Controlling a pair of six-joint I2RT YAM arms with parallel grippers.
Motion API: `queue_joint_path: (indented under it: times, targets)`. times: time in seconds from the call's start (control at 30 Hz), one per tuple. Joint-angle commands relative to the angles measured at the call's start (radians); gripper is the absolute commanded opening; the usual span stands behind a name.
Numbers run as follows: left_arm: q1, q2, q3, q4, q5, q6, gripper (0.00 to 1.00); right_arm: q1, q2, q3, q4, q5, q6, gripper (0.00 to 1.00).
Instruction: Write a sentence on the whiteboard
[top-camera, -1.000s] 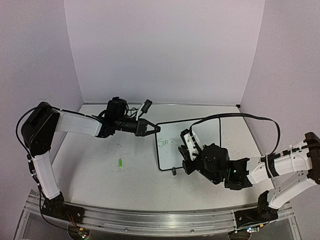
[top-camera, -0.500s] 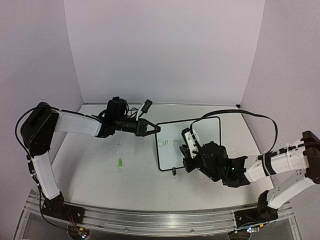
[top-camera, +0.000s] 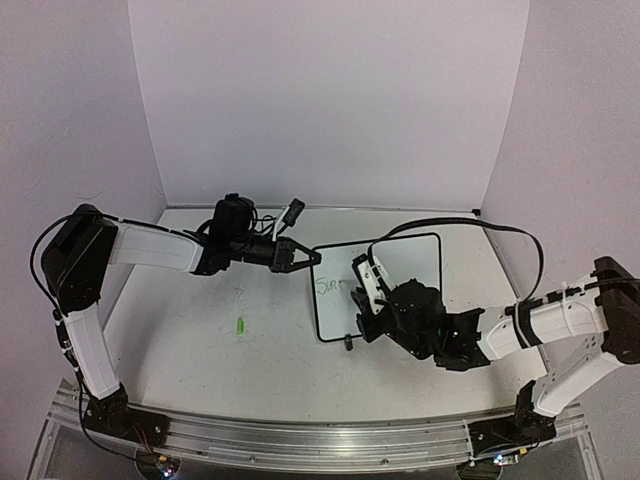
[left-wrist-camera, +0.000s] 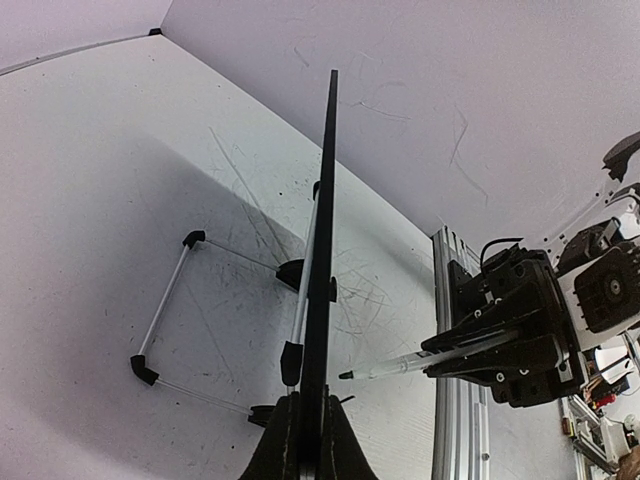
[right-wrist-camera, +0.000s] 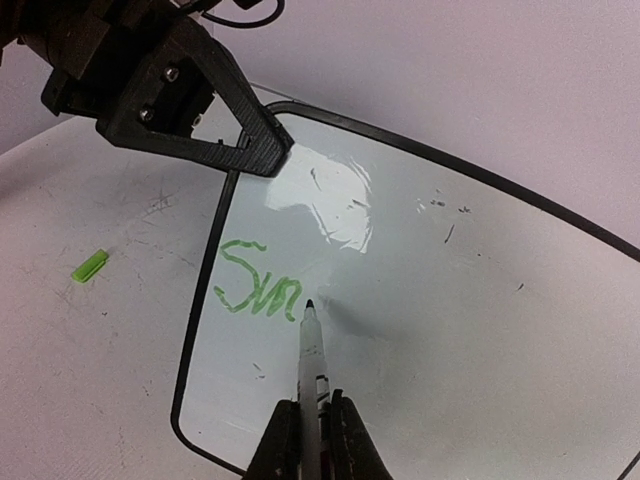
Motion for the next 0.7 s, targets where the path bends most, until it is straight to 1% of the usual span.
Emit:
queue_joint_path:
  times: [0.0, 0.67]
  targets:
    - [-0.01, -0.045, -0.011, -0.016, 0.002, 0.001, 0.0, -0.004, 0.02, 0.055, 0.041, 0.026, -0.027, 0.0]
    - [-0.014, -0.041, -0.009, -0.018, 0.006, 0.002, 0.0, -0.005, 0.093, 0.101, 0.027, 0.087, -0.017, 0.0]
